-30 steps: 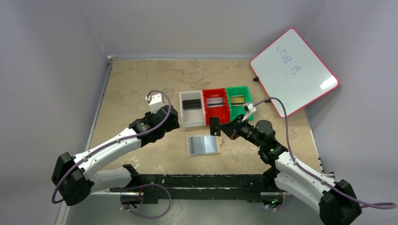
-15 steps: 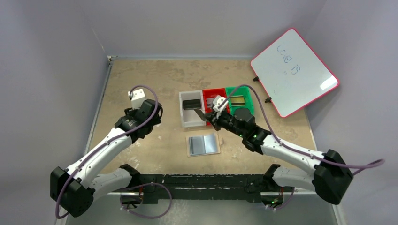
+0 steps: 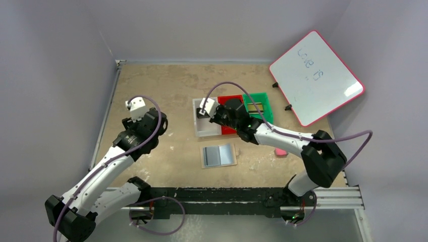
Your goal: Take the credit cards out of the card holder
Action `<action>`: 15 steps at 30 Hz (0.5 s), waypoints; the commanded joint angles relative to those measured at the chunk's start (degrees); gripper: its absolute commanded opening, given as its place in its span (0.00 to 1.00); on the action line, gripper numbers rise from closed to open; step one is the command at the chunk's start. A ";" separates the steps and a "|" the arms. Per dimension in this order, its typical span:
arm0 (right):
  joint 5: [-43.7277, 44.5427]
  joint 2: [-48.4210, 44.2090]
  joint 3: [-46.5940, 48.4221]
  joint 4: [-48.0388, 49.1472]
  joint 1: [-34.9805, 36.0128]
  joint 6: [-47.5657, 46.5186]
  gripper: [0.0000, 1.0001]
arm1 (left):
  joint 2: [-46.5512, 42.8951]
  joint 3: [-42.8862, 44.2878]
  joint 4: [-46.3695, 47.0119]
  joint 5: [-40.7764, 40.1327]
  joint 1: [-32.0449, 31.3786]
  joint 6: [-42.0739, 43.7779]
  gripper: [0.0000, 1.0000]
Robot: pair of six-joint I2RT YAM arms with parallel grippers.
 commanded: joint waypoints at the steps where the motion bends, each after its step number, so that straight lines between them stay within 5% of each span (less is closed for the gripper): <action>1: 1.90 3.77 7.36 -3.45 0.36 -6.58 0.00 | -2.24 2.00 -0.84 -3.50 0.24 -1.15 0.72; 15: 9.30 15.92 16.12 -9.08 0.72 -14.49 0.00 | -5.32 2.35 -2.40 -5.41 0.24 -2.77 0.72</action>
